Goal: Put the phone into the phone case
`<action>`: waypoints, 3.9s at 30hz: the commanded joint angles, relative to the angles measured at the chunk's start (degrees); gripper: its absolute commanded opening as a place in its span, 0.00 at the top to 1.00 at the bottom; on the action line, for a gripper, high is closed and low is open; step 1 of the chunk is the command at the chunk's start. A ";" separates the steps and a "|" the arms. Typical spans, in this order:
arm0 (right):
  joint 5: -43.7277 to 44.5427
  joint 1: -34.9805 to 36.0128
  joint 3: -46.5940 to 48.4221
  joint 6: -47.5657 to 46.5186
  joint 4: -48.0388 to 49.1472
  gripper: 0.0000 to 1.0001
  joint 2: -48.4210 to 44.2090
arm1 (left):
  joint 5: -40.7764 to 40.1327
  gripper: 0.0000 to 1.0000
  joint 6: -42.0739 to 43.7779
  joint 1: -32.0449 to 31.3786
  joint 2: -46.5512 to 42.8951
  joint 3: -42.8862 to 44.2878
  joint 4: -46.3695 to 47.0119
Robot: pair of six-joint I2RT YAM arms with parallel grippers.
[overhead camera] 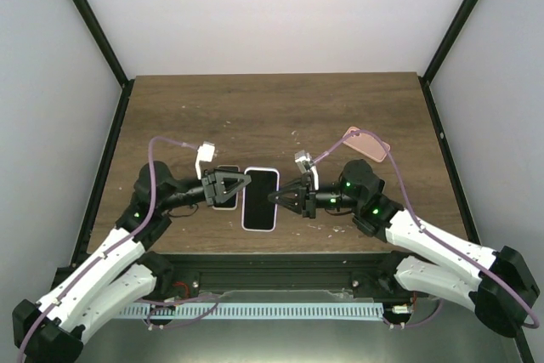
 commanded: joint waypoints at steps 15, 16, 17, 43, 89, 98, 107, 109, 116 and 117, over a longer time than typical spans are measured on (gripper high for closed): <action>7.81 0.12 2.24 -0.79 1.07 0.99 0.87 | -1.10 0.60 5.03 0.15 2.54 5.11 -10.77; 8.42 0.08 1.79 -0.43 1.69 0.99 0.37 | -1.25 0.53 4.47 0.13 1.76 4.96 -10.41; 9.20 0.08 1.51 -0.06 2.04 0.99 -0.41 | -1.40 0.46 3.96 0.17 0.95 4.74 -10.33; 12.81 0.02 4.82 2.38 3.44 0.99 -4.15 | 6.09 1.00 -0.96 0.15 2.71 -1.19 0.31; 9.97 -7.29 7.03 -2.22 -5.42 0.99 11.57 | -23.31 0.00 18.66 0.13 0.48 8.11 -30.80; 4.85 -7.80 11.60 0.60 -4.16 0.99 30.87 | -28.97 0.00 24.56 0.15 -5.91 9.36 -38.74; 2.72 -8.16 19.18 2.00 -7.49 0.98 47.19 | -28.60 0.00 25.34 0.11 -8.68 8.31 -38.92; 2.62 -8.26 21.09 1.94 -9.35 0.98 50.07 | -28.38 0.00 25.35 0.17 -8.76 8.18 -38.81; 6.13 -8.45 23.53 2.09 -12.59 0.90 53.58 | -27.89 0.00 25.53 0.16 -9.35 8.08 -39.39; 7.03 -8.49 23.55 2.14 -12.98 0.88 53.48 | -28.04 0.00 25.53 0.16 -9.63 8.02 -39.40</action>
